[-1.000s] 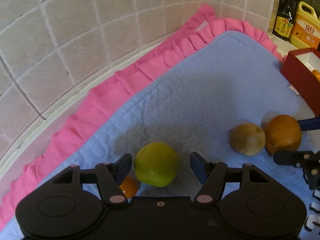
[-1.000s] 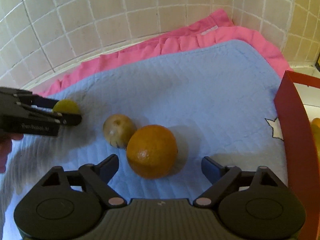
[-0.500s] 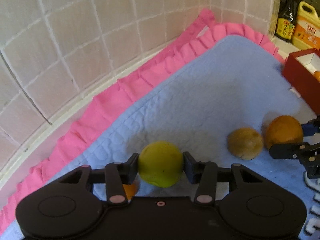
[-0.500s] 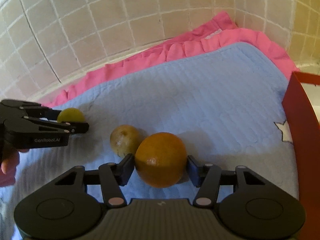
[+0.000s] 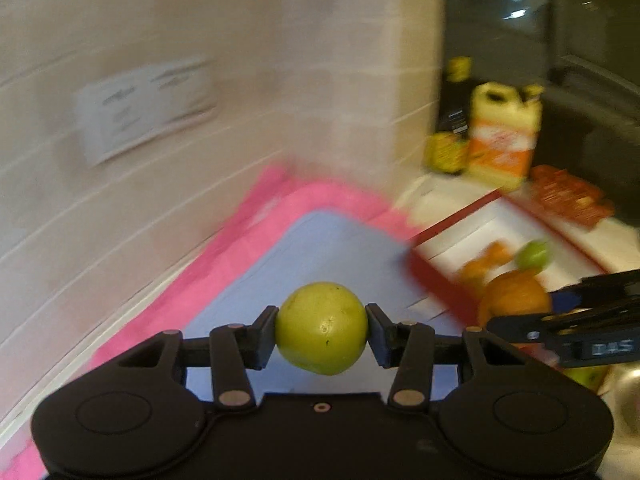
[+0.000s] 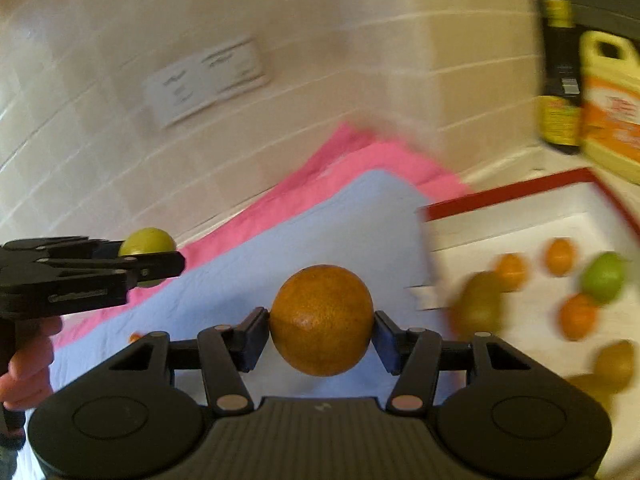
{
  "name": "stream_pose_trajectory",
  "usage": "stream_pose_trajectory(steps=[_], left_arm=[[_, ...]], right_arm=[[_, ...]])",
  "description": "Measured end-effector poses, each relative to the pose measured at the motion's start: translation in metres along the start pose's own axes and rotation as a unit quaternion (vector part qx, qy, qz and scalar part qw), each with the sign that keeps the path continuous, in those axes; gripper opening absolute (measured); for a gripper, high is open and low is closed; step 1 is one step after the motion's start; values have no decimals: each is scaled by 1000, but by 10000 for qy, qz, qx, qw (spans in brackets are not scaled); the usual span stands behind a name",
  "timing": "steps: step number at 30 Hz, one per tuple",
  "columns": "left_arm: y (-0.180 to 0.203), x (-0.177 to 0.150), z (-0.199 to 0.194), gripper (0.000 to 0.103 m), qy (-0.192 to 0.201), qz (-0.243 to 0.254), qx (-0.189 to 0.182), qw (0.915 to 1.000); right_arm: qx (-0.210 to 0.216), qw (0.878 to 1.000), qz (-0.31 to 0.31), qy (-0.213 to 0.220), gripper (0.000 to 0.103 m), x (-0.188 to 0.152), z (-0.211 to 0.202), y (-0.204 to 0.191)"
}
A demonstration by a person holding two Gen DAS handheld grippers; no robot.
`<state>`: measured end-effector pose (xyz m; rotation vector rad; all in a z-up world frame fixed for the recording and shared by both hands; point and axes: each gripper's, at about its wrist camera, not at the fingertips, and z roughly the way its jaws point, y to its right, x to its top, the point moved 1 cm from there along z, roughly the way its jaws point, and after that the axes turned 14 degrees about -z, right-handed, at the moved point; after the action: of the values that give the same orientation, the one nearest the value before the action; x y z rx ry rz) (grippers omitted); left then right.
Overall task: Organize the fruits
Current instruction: 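Carry the yellow apple and large orange into the white box, then open both tools to drop the apple and orange in the box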
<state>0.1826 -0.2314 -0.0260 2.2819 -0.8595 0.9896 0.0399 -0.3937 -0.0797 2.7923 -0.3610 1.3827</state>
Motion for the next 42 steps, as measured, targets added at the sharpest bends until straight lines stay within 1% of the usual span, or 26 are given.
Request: stream_pose_trajectory(steps=[3, 6, 8, 10, 12, 14, 19, 24, 26, 28, 29, 32, 34, 36, 39, 41, 42], left_arm=[[43, 11, 12, 56, -24, 142, -533, 9985], [84, 21, 37, 56, -222, 238, -985, 9946], [106, 23, 56, 56, -468, 213, -1204, 9914], [128, 22, 82, 56, -920, 178, -1319, 9868], [146, 16, 102, 56, -1205, 198, -1321, 9837], [158, 8, 117, 56, -1369, 198, -1316, 9816], [172, -6, 144, 56, -1666, 120, -1337, 9768], [180, -14, 166, 56, -1964, 214, -1202, 9729], [184, -18, 175, 56, -2131, 355, -1122, 9699], [187, -23, 183, 56, -2155, 479, -959, 9706], [187, -25, 186, 56, -2177, 493, -939, 9702], [188, -28, 194, 56, -2279, 386, -1026, 9675], [191, -30, 196, 57, -2306, 435, -1004, 9669], [194, -33, 196, 57, -2305, 546, -970, 9667], [196, -35, 198, 57, -2315, 572, -961, 9664], [196, -34, 198, 56, -2318, 507, -991, 9664], [195, -32, 197, 59, -2306, 418, -1037, 9666]], right_arm=[[-389, 9992, 64, -98, 58, -3, -24, 42], [-879, 9956, -63, -328, 58, -10, -47, 79], [-1165, 9918, -115, -514, 58, -14, -60, 102], [-1300, 9885, -167, -759, 58, -20, -68, 122], [-1272, 9862, -297, -1013, 58, -25, -73, 136], [-1191, 9835, -407, -1298, 58, -33, -73, 145], [-1042, 9747, -770, -1819, 58, -47, -56, 142], [-967, 9618, -1119, -2304, 58, -55, -31, 137], [-943, 9550, -1315, -2488, 58, -57, -21, 136], [-919, 9505, -1371, -2632, 58, -58, -12, 138], [-911, 9484, -1395, -2698, 58, -59, -8, 140], [-851, 9440, -1508, -2808, 58, -59, 1, 141], [-809, 9428, -1503, -2862, 58, -61, 6, 143], [-782, 9435, -1514, -2843, 58, -62, 8, 145], [-757, 9447, -1506, -2812, 58, -61, 7, 146], [-764, 9447, -1536, -2796, 58, -62, 7, 147], [-772, 9448, -1534, -2791, 58, -62, 7, 147]])
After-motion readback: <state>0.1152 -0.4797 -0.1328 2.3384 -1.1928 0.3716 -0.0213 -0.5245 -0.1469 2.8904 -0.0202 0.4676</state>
